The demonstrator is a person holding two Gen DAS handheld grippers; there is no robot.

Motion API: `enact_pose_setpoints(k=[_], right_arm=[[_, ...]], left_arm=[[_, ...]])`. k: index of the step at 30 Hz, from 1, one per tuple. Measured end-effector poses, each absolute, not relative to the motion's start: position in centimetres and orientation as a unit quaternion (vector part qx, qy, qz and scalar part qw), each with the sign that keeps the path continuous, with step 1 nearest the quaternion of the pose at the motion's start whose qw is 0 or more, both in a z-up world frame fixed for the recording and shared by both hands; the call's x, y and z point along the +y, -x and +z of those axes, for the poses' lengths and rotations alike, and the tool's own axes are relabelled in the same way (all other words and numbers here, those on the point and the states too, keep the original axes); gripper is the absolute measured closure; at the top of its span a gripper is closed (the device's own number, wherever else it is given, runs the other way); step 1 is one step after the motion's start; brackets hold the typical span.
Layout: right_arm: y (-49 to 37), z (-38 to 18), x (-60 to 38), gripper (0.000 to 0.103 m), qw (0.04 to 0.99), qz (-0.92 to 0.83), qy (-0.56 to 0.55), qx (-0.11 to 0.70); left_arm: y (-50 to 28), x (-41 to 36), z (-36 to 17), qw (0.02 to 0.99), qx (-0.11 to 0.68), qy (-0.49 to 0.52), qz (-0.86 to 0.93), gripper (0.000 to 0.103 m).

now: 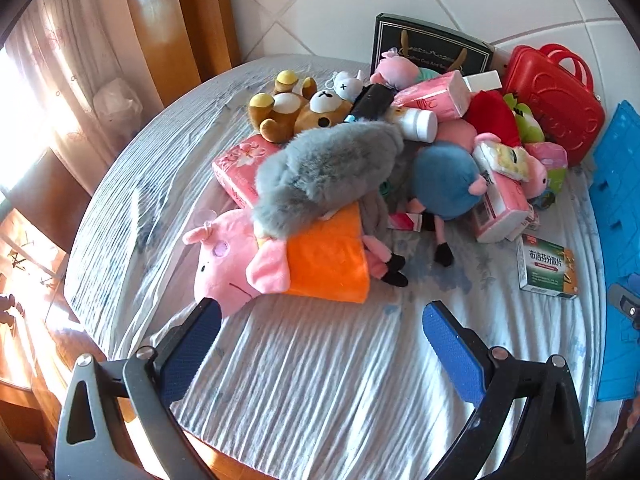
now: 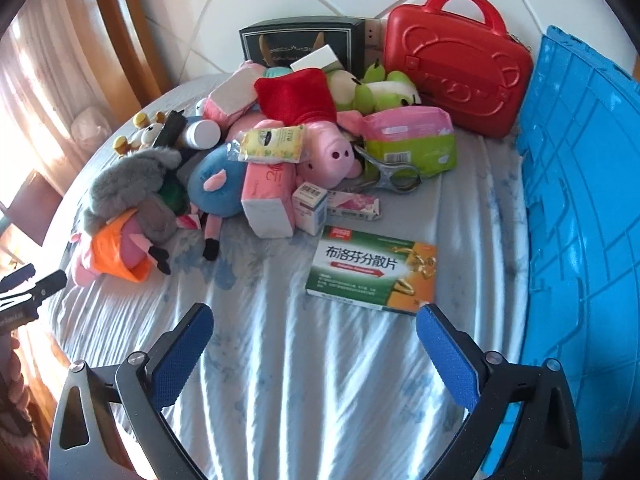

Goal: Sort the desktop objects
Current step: 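Grasp the grey plush with the left tool while the right tool grasps the blue-and-pink pig plush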

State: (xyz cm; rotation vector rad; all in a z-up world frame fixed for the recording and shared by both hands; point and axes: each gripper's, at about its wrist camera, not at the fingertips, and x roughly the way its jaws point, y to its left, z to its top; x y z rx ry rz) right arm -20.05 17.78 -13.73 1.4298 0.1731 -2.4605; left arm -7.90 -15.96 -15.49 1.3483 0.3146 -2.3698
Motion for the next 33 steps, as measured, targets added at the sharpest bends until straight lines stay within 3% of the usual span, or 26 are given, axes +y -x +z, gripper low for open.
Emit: enact_pose_setpoints(k=[8, 16, 18, 20, 22, 27, 29, 33], right_arm=[[21.7, -14.0, 8.9, 0.000, 0.154, -0.854, -0.494, 0.058], [23.2, -16.2, 2.4, 0.000, 0.124, -0.843, -0.520, 0.051], [23.2, -16.7, 1.9, 0.001, 0.112, -0.841, -0.527, 0.051], [23.5, -17.1, 1.7, 0.005, 0.101, -0.840, -0.531, 0.051], [24.1, -17.4, 1.5, 0.012, 0.095, -0.839, -0.534, 0.046], [25.9, -18.1, 1.1, 0.014, 0.095, -0.837, -0.539, 0.032], [26.7, -18.3, 1.0, 0.014, 0.096, -0.835, -0.542, 0.022], [28.9, -19.2, 1.0, 0.014, 0.099, -0.829, -0.551, 0.007]], left_arm=[[12.0, -22.5, -16.2, 0.154, 0.090, -0.488, -0.855, 0.003], [19.1, -22.6, -19.4, 0.064, 0.036, -0.520, -0.851, 0.006], [20.5, -22.4, -20.5, 0.049, 0.027, -0.531, -0.846, 0.016], [21.3, -22.3, -21.7, 0.037, 0.027, -0.543, -0.838, 0.031], [21.9, -22.1, -22.5, 0.036, 0.023, -0.549, -0.835, 0.042], [23.4, -22.5, -22.5, 0.025, 0.036, -0.547, -0.836, 0.048], [24.0, -22.7, -22.0, 0.011, 0.051, -0.544, -0.838, 0.058], [24.8, -22.7, -21.0, 0.002, 0.050, -0.528, -0.848, 0.059]])
